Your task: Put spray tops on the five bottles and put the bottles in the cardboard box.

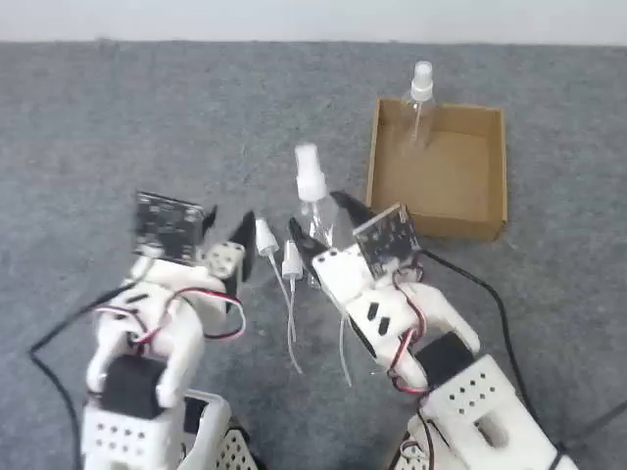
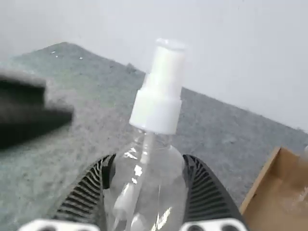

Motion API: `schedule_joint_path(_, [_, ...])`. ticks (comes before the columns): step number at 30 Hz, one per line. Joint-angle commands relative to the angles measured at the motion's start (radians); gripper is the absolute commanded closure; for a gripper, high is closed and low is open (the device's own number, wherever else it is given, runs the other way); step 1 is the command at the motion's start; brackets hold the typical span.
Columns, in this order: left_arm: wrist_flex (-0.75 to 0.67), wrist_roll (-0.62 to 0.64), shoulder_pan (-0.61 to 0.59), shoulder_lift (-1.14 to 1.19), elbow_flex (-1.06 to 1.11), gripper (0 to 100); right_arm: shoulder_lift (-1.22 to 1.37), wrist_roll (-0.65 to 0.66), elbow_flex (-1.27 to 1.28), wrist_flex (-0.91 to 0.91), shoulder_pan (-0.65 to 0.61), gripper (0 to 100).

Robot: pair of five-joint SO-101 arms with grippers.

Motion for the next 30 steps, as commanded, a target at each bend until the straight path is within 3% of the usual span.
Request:
schedule_joint_path(1, [-0.057, -0.011, 0.014, -0.138, 0.137, 85, 0.145, -0.008, -0.201, 0.004, 0.018, 99.3])
schedule_joint_path(7, [-0.057, -0.011, 0.025, -0.239, 0.213, 73, 0.452, -0.012, -0.465, 0.004, 0.008, 99.3])
schedule_joint_path(13, [-0.091, -0.011, 0.126, -0.25, 0.278, 71, 0.624, -0.048, -0.66, 0.117, -0.074, 99.3])
schedule_joint_path(23, [-0.147, -0.015, 0.098, -0.25, 0.315, 71, 0.44, -0.058, -0.724, 0.444, -0.091, 99.3])
schedule_joint_path(30, [-0.144, -0.015, 0.098, -0.252, 0.315, 71, 0.36, -0.055, -0.724, 0.53, -0.058, 99.3])
